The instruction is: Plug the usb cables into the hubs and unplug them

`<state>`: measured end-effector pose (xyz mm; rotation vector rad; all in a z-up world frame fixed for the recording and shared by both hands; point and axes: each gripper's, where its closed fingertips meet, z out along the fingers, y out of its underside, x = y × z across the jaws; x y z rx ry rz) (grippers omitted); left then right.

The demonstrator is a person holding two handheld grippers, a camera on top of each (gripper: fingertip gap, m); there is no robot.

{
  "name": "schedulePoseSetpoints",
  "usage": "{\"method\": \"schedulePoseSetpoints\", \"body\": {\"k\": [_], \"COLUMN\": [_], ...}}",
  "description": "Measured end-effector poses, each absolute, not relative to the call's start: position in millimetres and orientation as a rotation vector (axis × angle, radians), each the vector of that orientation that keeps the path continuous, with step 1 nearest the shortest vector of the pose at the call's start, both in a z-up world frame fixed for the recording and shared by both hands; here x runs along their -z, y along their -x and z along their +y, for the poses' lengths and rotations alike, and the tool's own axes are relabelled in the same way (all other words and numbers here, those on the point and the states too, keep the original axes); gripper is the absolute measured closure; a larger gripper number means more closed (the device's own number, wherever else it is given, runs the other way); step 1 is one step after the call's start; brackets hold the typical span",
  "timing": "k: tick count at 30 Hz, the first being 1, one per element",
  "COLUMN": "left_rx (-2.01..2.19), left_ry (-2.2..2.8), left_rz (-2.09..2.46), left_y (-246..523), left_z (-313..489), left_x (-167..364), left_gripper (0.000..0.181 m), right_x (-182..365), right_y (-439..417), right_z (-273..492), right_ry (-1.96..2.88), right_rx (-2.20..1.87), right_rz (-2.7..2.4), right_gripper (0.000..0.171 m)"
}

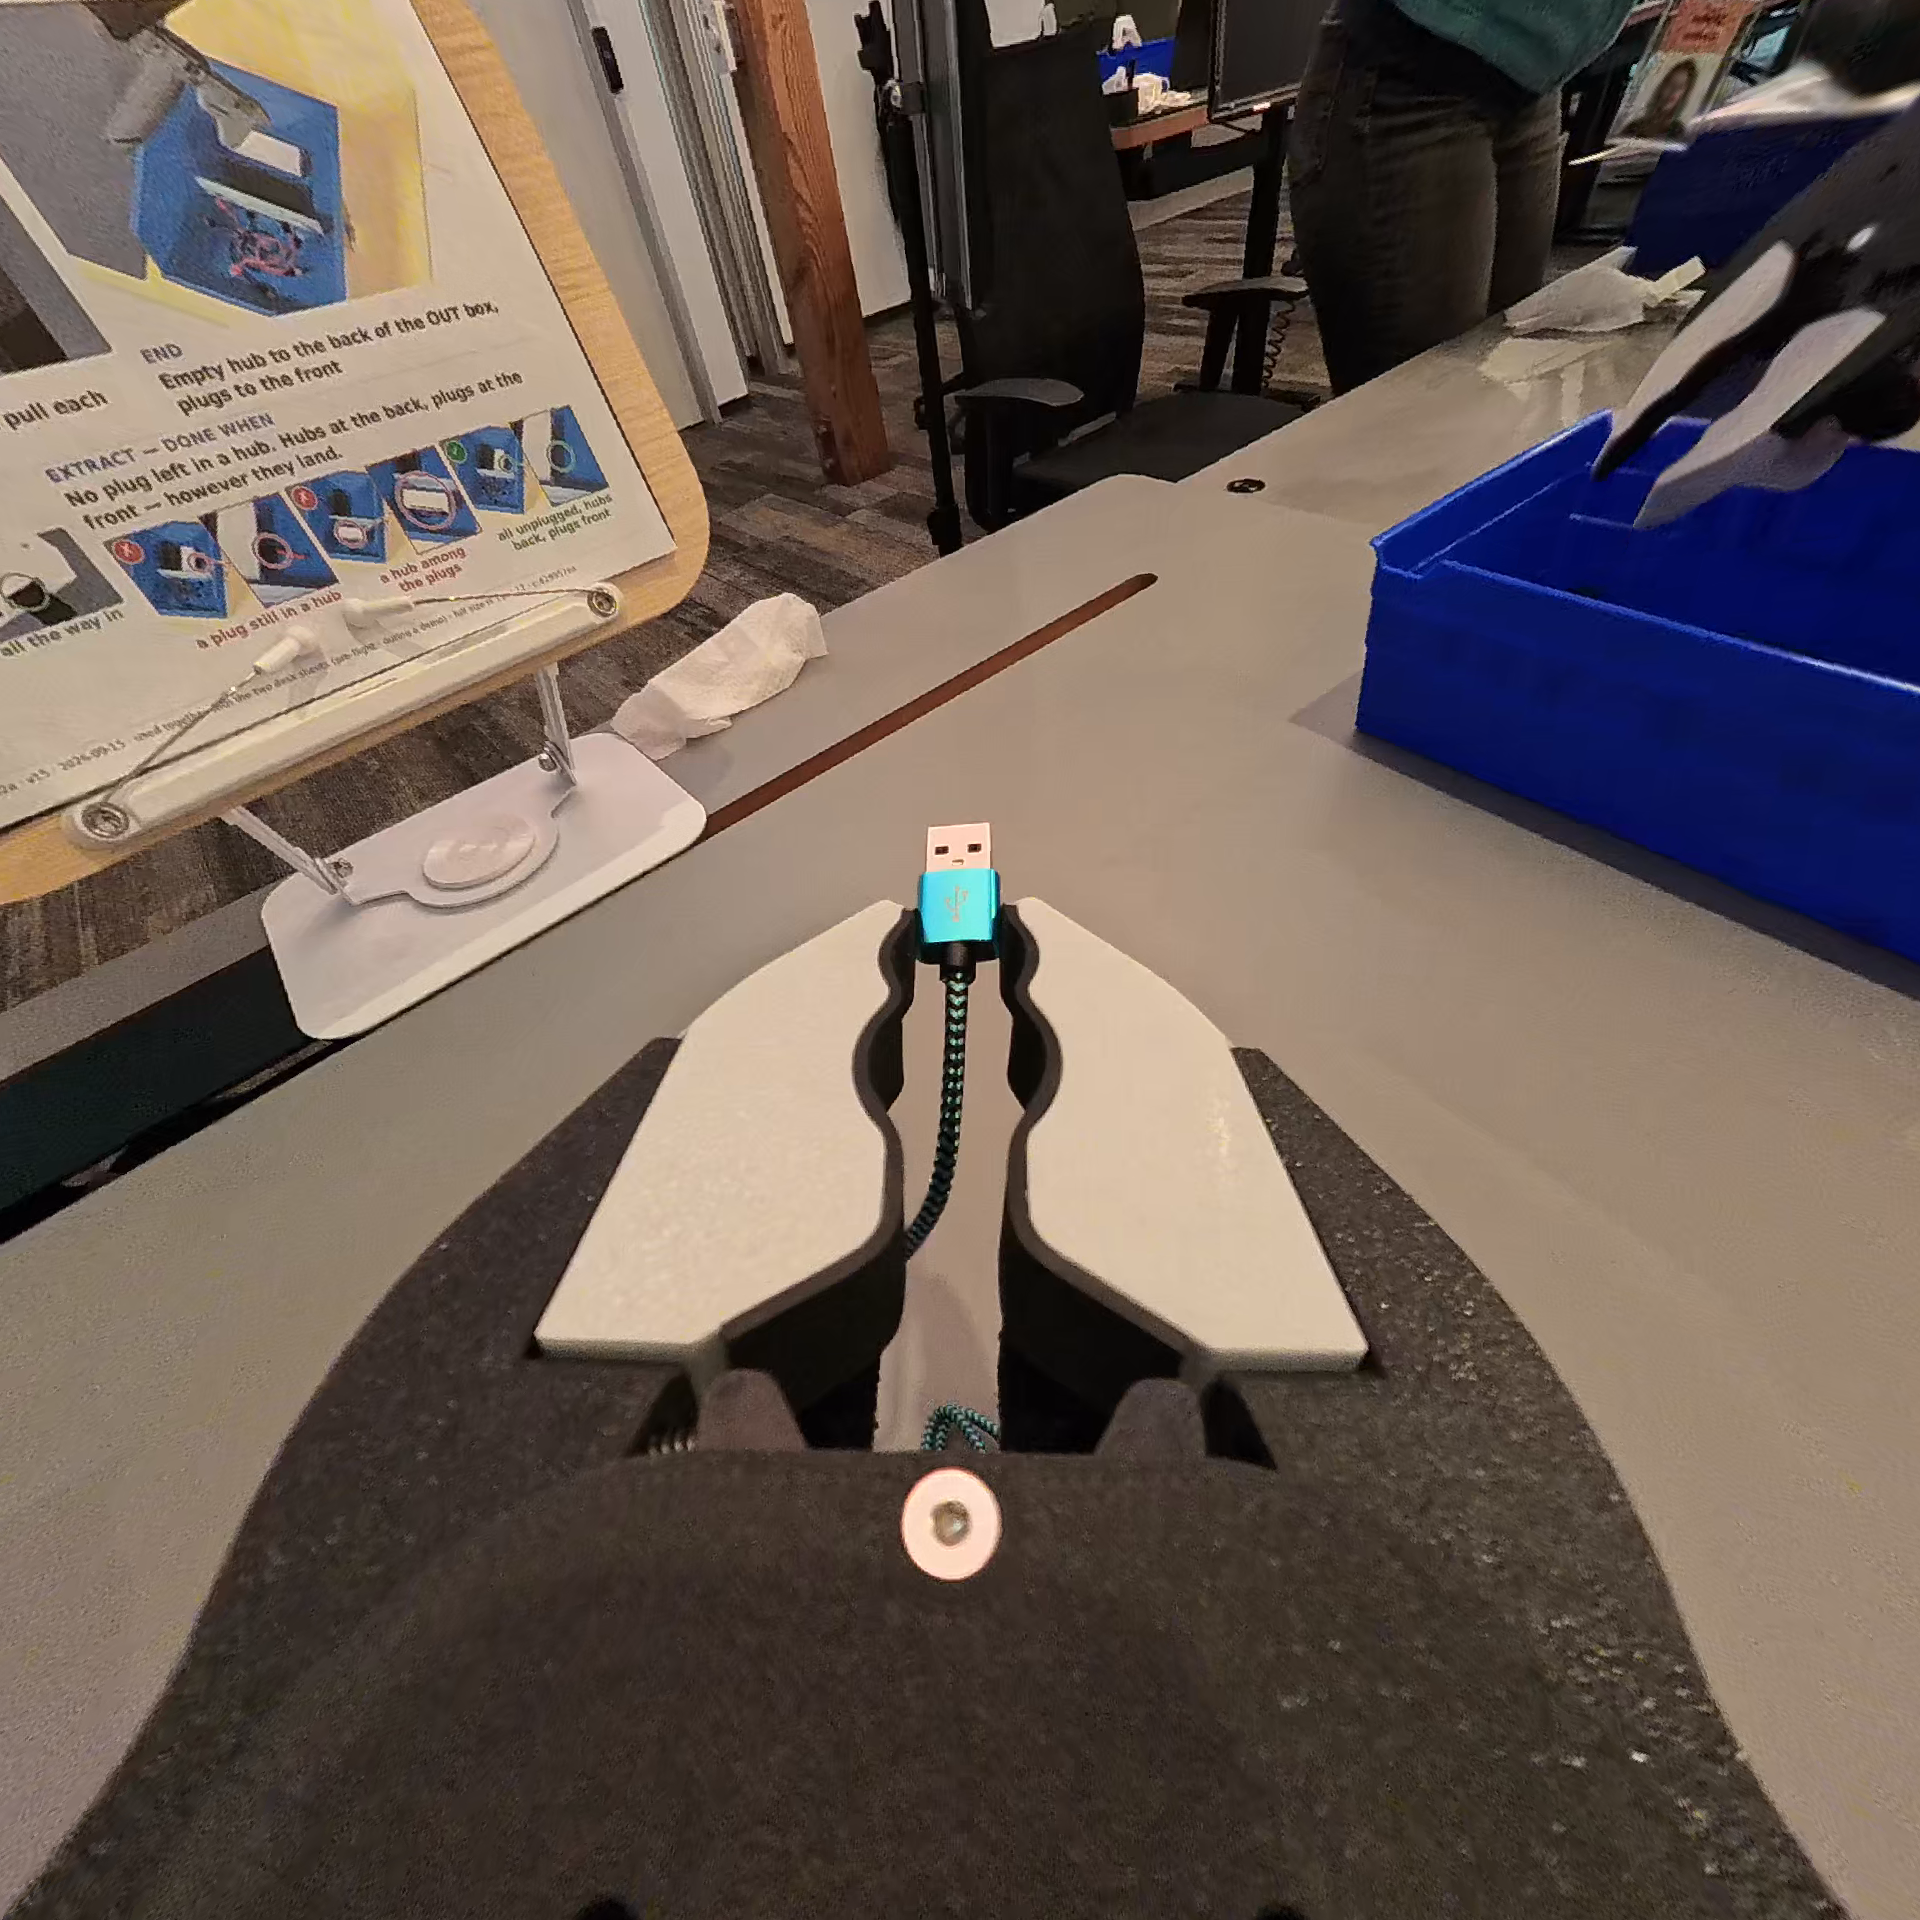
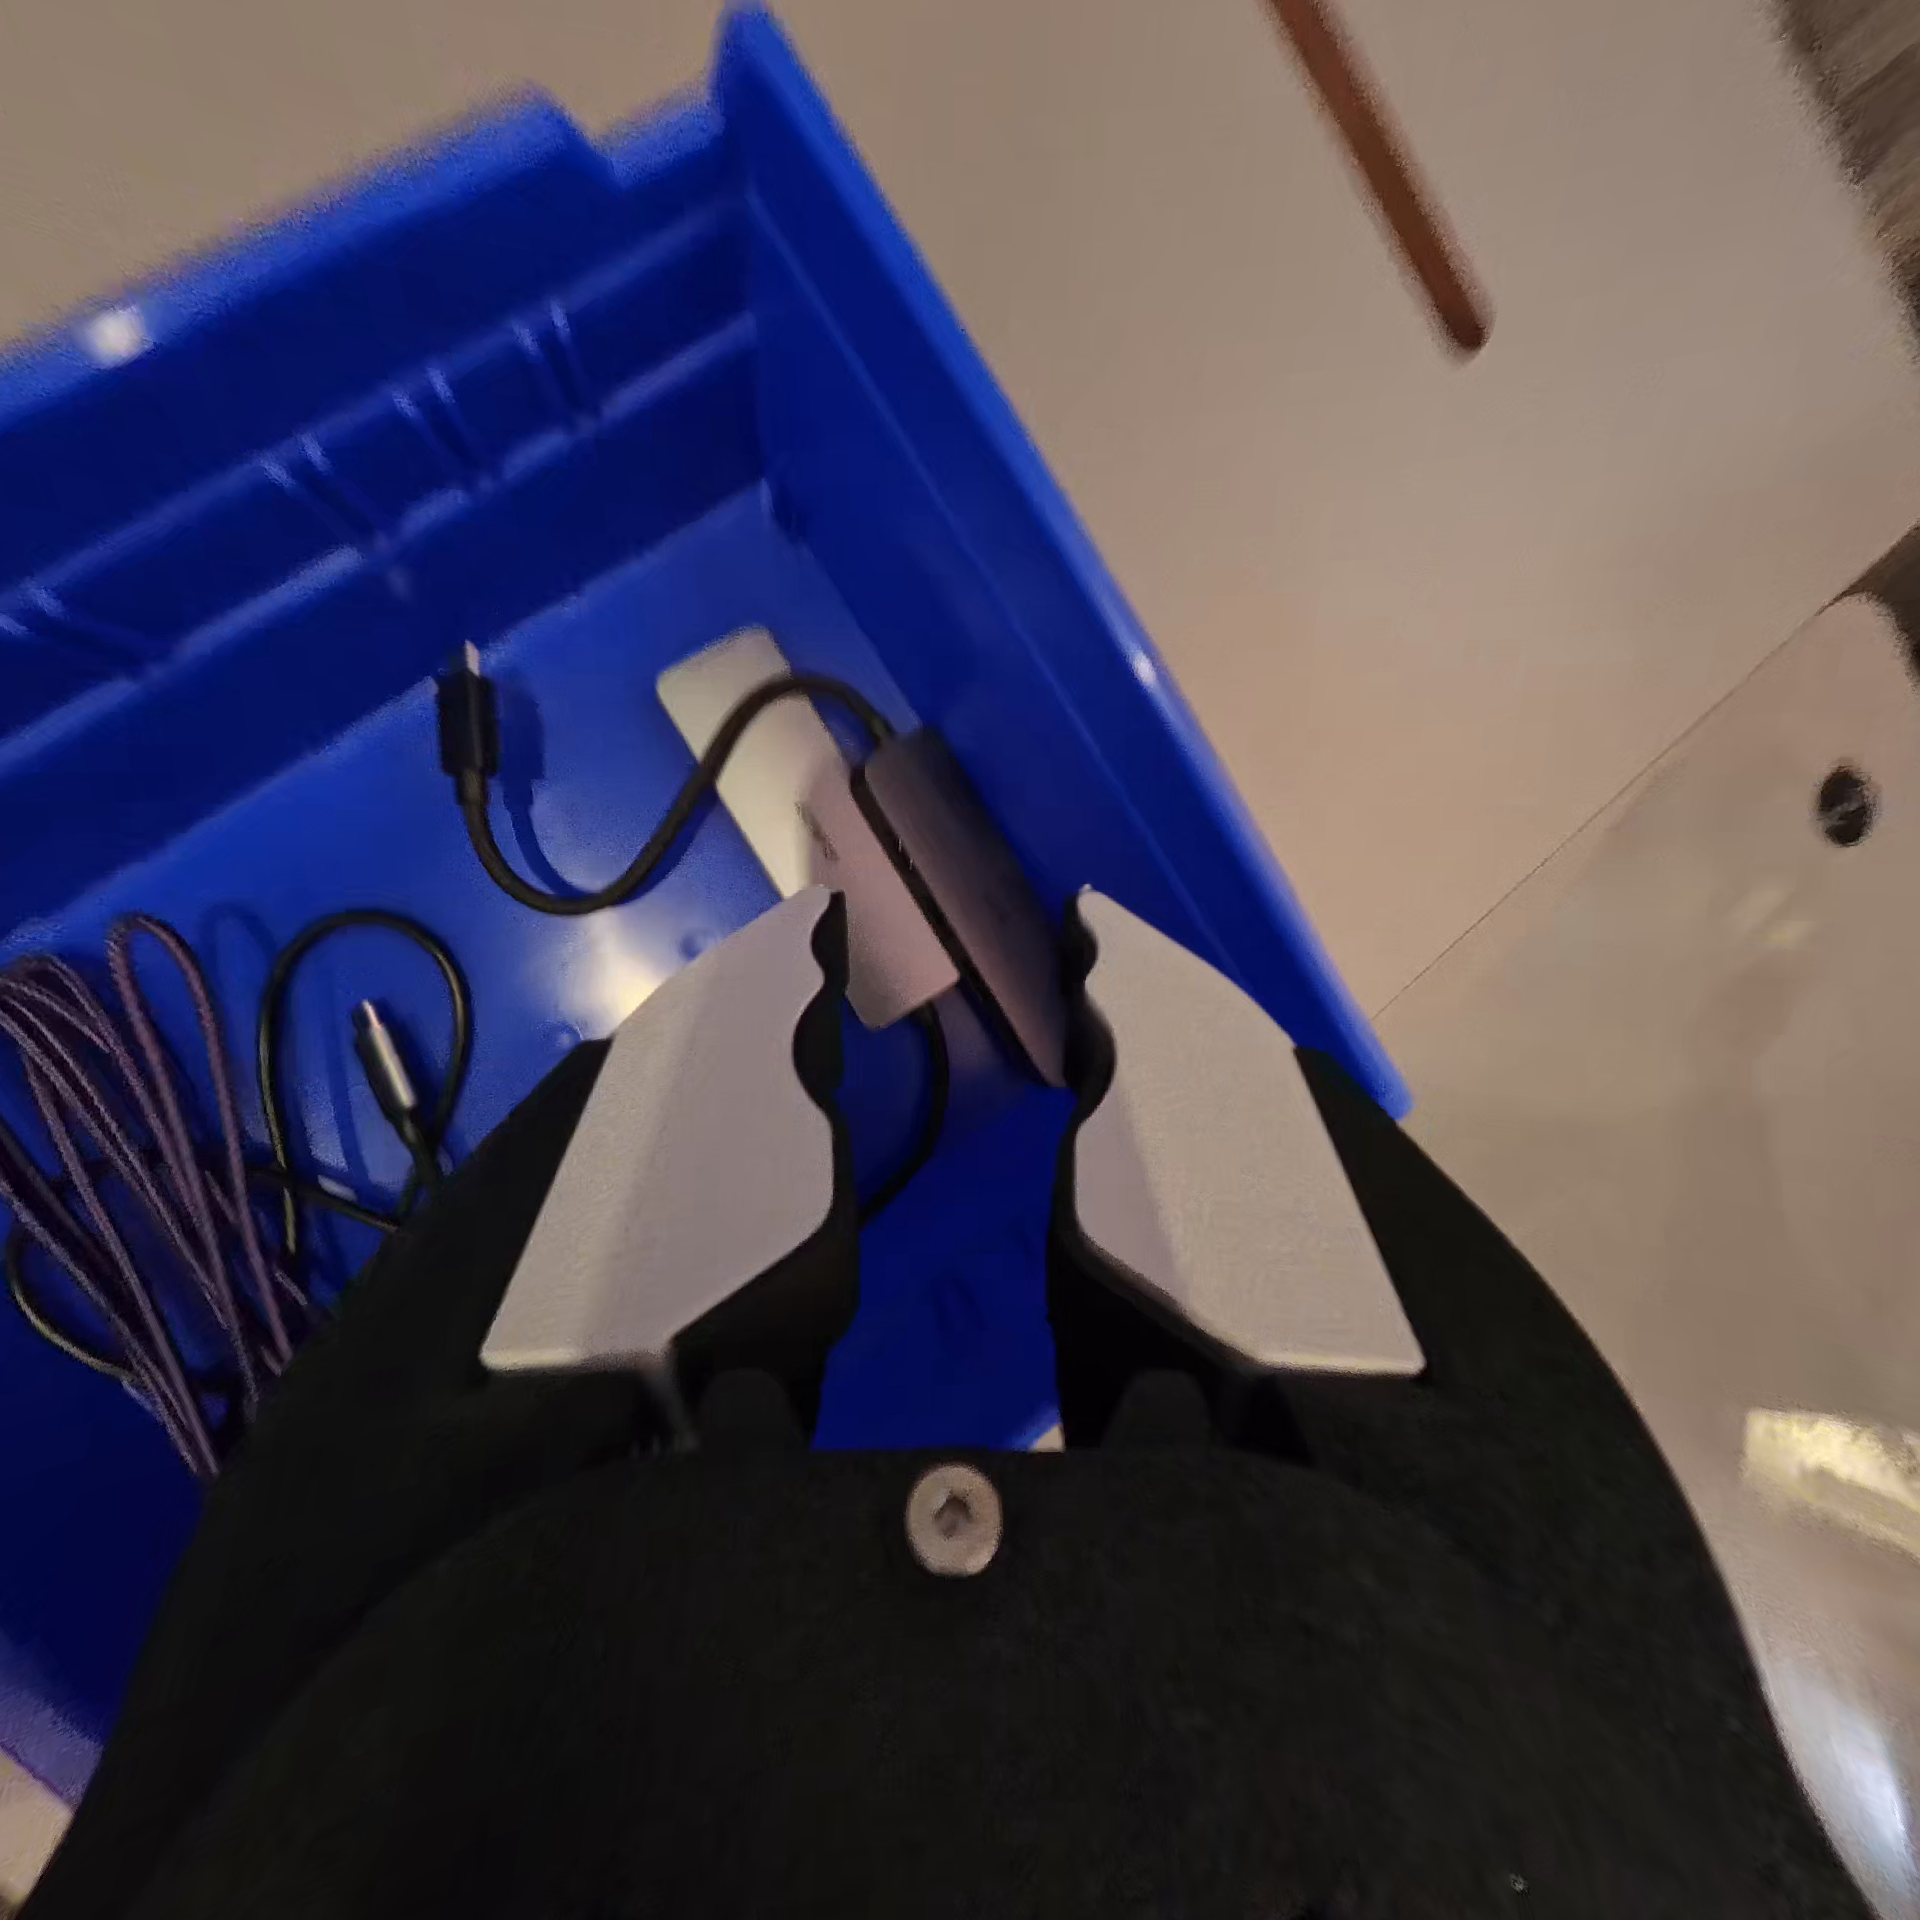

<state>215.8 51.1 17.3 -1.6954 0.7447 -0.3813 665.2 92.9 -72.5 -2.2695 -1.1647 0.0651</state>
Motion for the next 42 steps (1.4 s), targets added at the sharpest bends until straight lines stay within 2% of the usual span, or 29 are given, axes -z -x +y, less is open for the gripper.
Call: {"method": "schedulePoseSetpoints", "body": {"k": [1, 5, 6, 8, 9, 12, 14, 16, 18, 19, 22, 29, 31, 34, 37, 39, 41, 42], "left_rx": [0.381, 0.427, 0.433, 0.457, 0.474, 0.502, 0.481, 0.474, 0.485, 0.495, 0.502, 0.671, 0.676, 0.676, 0.701, 0.727, 0.739, 0.722], "left_ry": [1.692, 1.673, 1.665, 1.646, 1.635, 1.597, 1.564, 1.533, 1.512, 1.505, 1.486, 1.494, 1.488, 1.473, 1.487, 1.496, 1.509, 1.519], "left_rz": [0.747, 0.759, 0.763, 0.769, 0.772, 0.786, 0.805, 0.827, 0.848, 0.864, 0.904, 0.968, 0.976, 0.970, 0.942, 0.931, 0.931, 0.944], "left_y": [-215.8, -220.3, -221.3, -224.1, -226.2, -232.5, -235.3, -239.1, -243.2, -245.4, -248.0, -262.5, -264.5, -263.8, -260.5, -258.6, -256.4, -254.6], "left_z": [52.2, 53.8, 53.3, 50.4, 47.9, 39.6, 35.5, 31.5, 28.2, 26.1, 21.6, 6.7, 4.9, 3.5, 5.2, 5.6, 5.9, 6.6], "left_x": [-19.7, -37.1, -42.3, -53.6, -59.6, -78.4, -92.1, -106.1, -118.9, -124.5, -141.8, -174.5, -180.9, -187.9, -189.7, -190.4, -189.2, -186.2], "left_gripper": [0.167, 0.167, 0.167, 0.167, 0.167, 0.167, 0.167, 0.167, 0.167, 0.167, 0.167, 0.167, 0.167, 0.167, 0.167, 0.167, 0.167, 0.166], "right_x": [57.1, -17.8, -32.4, -51.2, -55.0, -39.6, -6.0, 29.9, 54.0, 58.8, 54.5, 44.5, 37.2, 30.1, 39.3, 46.0, 49.3, 47.9], "right_y": [-657.4, -587.9, -561.4, -500.5, -469.0, -384.9, -337.0, -300.5, -279.3, -273.4, -268.2, -246.8, -234.6, -216.1, -201.1, -196.0, -193.4, -191.3], "right_z": [93.5, 78.1, 68.2, 43.1, 30.0, 1.5, -11.1, -22.8, -23.6, -20.1, -9.4, 6.8, 5.6, 5.3, 9.7, 18.7, 20.6, 18.0], "right_ry": [2.202, 1.912, 1.846, 1.706, 1.636, 1.541, 1.605, 1.616, 1.529, 1.469, 1.258, 1.084, 1.043, 1.016, 1.047, 1.078, 1.079, 1.076], "right_rx": [-0.071, -0.191, -0.243, -0.364, -0.417, -0.564, -0.695, -0.749, -0.633, -0.545, -0.275, 0.044, 0.017, 0.010, 0.004, 0.059, 0.092, 0.063], "right_rz": [-1.132, -0.983, -0.969, -0.994, -1.025, -1.079, -1.106, -1.190, -1.277, -1.304, -1.415, -1.668, -1.648, -1.584, -1.566, -1.545, -1.545, -1.536], "right_gripper": [0.133, 0.127, 0.119, 0.119, 0.111, 0.105, 0.090, 0.089, 0.088, 0.082, 0.079, 0.082, 0.090, 0.112, 0.109, 0.117, 0.159, 0.166]}}
